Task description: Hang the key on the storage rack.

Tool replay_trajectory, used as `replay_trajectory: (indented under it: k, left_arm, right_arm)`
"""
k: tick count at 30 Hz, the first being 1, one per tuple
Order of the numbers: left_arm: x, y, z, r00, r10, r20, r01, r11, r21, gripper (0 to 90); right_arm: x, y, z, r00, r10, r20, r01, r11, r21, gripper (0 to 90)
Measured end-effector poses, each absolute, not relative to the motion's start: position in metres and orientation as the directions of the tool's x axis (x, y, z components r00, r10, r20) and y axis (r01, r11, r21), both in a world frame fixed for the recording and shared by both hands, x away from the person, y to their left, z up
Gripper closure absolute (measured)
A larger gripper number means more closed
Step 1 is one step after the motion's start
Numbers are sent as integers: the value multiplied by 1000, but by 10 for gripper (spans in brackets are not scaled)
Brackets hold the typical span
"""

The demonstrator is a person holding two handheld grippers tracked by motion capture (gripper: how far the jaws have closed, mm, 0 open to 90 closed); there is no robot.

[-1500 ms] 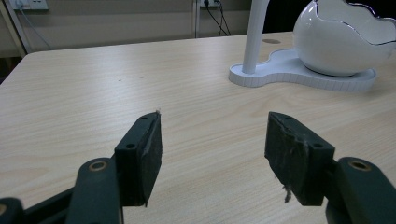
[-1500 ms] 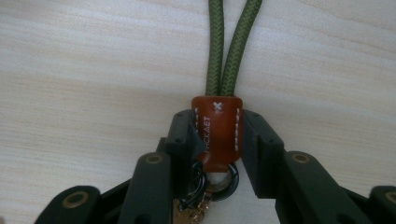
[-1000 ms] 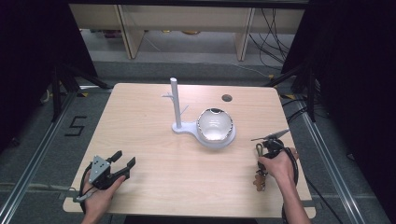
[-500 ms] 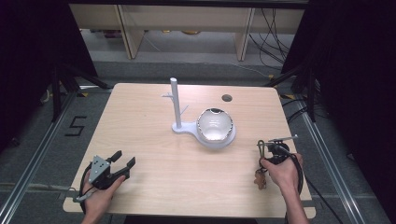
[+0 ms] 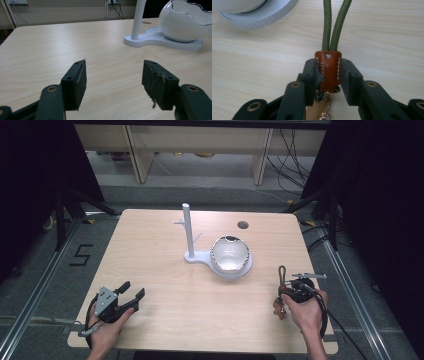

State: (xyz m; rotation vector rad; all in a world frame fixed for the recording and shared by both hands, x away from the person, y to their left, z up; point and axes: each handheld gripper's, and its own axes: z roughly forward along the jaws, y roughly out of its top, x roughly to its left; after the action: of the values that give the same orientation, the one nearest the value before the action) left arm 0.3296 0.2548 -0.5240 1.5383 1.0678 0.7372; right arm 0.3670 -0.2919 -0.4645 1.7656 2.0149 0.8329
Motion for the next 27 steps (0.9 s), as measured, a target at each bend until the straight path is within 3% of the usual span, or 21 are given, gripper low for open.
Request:
replay_trajectory:
  k: [27]
  left_arm:
    - [329,255,-524,402,912,-77,253,-30,967,362]
  right_arm:
    - [340,-292,-476,-222,972,81,527,50,849,683]
